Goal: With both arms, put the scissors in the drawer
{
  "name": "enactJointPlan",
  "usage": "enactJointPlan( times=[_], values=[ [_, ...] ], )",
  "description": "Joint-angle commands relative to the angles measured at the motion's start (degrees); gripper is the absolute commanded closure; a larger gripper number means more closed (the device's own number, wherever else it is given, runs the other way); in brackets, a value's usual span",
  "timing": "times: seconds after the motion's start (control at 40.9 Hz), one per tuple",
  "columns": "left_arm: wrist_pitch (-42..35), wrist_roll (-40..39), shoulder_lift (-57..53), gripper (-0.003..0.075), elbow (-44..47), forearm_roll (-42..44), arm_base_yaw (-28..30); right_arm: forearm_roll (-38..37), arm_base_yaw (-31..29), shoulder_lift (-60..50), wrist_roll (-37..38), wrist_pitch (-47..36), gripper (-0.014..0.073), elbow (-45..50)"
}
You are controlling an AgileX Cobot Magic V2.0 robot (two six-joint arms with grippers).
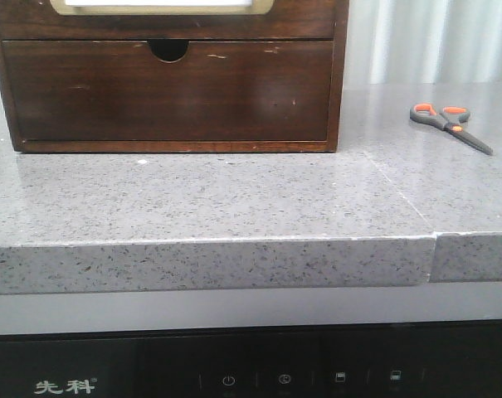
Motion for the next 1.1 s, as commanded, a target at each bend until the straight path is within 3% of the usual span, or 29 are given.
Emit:
enactJointPlan(
  times=[0.0, 0.367, 0.93, 1.077],
  values=[
    [-2.07, 6.76, 4.05, 0.0146, -1.39, -13.84, -0.45, -1.18, -0.23, 0.79, -0.39, -3.65, -0.0022, -1.74],
    [7.48, 29.82, 20.38, 0.0146, -1.39, -43.77, -0.45, -1.18, -0.23, 0.79, -0.39, -3.65, -0.0022, -1.74],
    [20.33, 31.27, 47.01, 0.0146, -17.48, -44.26, -0.45, -1.18, -0.23, 0.79, -0.39, -3.65, -0.0022, -1.74],
    [22.21, 31.27, 51.76, 0.0183, -22.01, -44.26, -0.45, -1.18, -0.23, 0.79, -0.39, -3.65, -0.0022, -1.74]
  ],
)
